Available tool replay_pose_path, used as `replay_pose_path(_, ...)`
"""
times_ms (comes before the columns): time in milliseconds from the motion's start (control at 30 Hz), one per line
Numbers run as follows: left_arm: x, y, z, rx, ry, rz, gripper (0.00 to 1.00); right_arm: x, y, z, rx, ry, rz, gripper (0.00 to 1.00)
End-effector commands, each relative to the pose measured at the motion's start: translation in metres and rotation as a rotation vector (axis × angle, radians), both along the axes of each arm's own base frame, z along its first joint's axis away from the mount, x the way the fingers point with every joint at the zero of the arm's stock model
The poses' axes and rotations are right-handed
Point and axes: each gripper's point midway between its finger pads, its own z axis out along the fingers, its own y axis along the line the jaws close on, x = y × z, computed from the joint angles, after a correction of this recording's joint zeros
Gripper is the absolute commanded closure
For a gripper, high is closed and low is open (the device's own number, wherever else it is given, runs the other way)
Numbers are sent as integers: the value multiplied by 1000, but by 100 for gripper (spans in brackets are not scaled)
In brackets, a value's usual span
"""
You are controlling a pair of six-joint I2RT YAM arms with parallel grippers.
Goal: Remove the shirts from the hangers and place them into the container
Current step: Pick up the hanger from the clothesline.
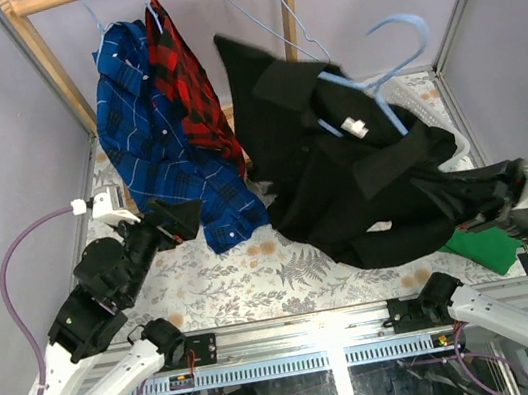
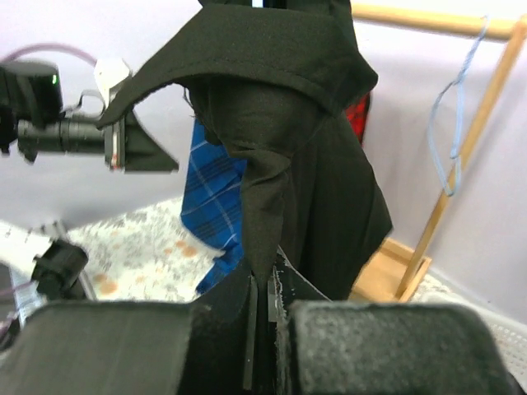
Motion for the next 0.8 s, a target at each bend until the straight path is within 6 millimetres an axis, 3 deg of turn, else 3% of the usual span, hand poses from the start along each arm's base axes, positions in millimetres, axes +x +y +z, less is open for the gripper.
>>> replay_pose_path(0,-11,-5,36,-95,-94,-62,0,-2,38,-39,-139,29,165,100)
replay_pose_path(133,-22,-3,49,-133,-135,-94,0,-5,66,-92,-177,132,297,100)
replay_pose_path(267,-32,-6,57,-135,-175,-153,0,-12,104,-164,-186,276,497,100)
replay_pose_path(333,-37,-7,62,-138,-192,-173,0,-7,114,-191,-267,330,527,100)
replay_pose_path(433,-43,-8,66,-156,-212,-199,0,13,118,-210,-369,426,461,100)
replay_pose_path(567,-44,-12,62,-170,-224,-218,0,11,136,-219,-389,462,563,100)
replay_pose_path(767,-44,-45,47,-114,-197,-369,0,27,146,-233,-382,489,525,100)
